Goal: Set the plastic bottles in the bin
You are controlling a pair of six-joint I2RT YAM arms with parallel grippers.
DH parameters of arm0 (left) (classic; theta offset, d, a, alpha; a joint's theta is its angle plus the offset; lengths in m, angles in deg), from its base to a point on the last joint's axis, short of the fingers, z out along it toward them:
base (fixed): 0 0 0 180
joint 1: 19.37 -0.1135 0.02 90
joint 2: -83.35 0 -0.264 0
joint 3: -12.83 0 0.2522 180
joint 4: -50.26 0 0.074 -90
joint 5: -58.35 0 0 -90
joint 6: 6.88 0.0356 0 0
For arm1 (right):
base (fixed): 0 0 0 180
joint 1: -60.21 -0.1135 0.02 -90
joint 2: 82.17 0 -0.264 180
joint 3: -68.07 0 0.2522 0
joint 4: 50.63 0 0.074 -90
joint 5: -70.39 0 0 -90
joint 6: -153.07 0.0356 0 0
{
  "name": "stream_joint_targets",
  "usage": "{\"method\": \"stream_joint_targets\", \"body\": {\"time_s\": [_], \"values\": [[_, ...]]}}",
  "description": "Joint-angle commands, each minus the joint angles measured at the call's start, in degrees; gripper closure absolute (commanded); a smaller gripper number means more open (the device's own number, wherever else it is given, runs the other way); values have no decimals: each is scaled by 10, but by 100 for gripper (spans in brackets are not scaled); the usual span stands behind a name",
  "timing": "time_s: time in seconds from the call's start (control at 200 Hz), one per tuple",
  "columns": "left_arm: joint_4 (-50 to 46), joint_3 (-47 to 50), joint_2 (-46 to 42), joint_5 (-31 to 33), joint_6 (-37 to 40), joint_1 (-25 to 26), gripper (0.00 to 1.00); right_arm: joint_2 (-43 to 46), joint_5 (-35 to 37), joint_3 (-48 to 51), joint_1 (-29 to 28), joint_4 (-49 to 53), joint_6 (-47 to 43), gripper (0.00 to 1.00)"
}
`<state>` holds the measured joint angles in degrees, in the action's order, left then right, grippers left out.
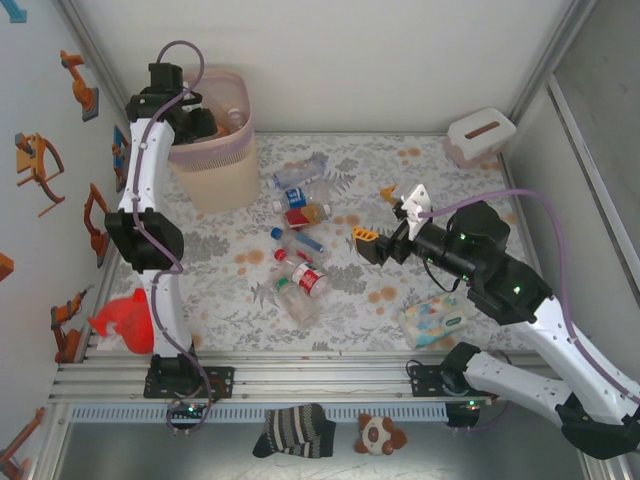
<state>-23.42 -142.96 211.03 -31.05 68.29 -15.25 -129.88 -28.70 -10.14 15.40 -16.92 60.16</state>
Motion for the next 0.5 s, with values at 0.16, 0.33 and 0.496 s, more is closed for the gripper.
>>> {"method": "stream_joint_targets", "body": {"time_s": [0.16,0.33,0.496], "values": [[-91,-18,72,-22,-9,-14,35,6,8,3,-2,-10,-2,12],[-107,-19,93,-50,-5,-21,33,4,9,1,-2,-10,-3,12],[-118,-18,103,-53,0,-26,27,-1,2,-4,-2,-13,-1,12]]}}
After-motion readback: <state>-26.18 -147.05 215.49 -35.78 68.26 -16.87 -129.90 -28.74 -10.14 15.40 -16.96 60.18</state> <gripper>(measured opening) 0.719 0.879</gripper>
